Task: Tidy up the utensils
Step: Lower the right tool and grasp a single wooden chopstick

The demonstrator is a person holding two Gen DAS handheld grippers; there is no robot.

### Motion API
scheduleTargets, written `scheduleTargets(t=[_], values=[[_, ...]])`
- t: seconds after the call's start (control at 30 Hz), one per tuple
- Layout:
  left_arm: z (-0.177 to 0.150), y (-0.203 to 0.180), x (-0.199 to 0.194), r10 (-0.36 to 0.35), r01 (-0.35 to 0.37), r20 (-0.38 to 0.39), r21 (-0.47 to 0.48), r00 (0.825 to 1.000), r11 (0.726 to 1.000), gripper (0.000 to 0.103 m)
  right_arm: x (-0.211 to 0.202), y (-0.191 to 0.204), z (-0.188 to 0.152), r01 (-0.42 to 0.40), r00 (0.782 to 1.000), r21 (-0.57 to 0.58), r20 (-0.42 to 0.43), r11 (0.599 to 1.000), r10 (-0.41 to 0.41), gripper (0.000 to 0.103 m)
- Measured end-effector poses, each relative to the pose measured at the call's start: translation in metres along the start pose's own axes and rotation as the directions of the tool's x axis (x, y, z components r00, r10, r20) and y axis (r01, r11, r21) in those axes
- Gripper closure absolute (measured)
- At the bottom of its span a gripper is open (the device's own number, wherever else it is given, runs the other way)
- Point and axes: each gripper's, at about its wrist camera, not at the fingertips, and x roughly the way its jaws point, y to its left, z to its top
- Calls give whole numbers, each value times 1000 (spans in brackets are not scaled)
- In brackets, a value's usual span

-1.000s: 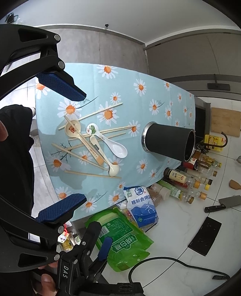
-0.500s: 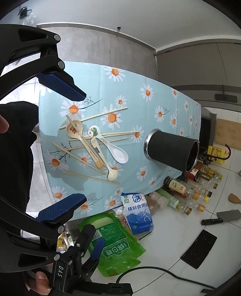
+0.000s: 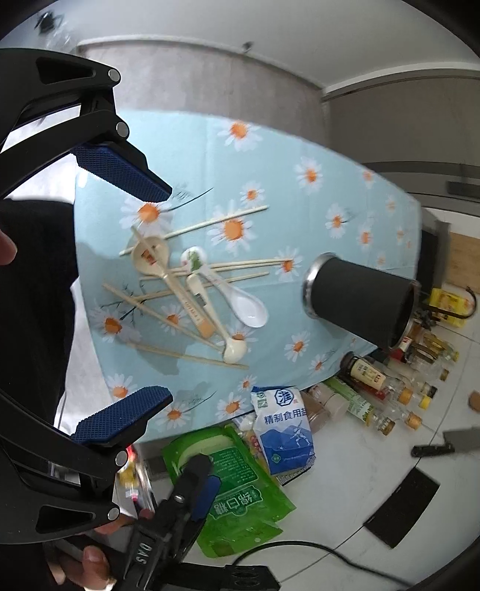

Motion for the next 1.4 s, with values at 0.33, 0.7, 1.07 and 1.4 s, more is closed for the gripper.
scheduleTargets(t=[0.33,0.7,1.07,1.4], values=[[19,45,23,-21,20,-28,-44,999,999,7,57,-17,10,71,984,128,-170,989,-48,33],[38,72,32,-66,64,-36,-42,997,997,7,142,-32,6,141,894,302,-448,943,9,68],[35,96,52,-120,117,-51,-74,991,990,7,179,-31,22,302,821,331,-567,894,-67,83],[28,120,72,-150,135,-92,-148,984,980,7,183,-33,23,378,806,371,-583,848,-104,98]])
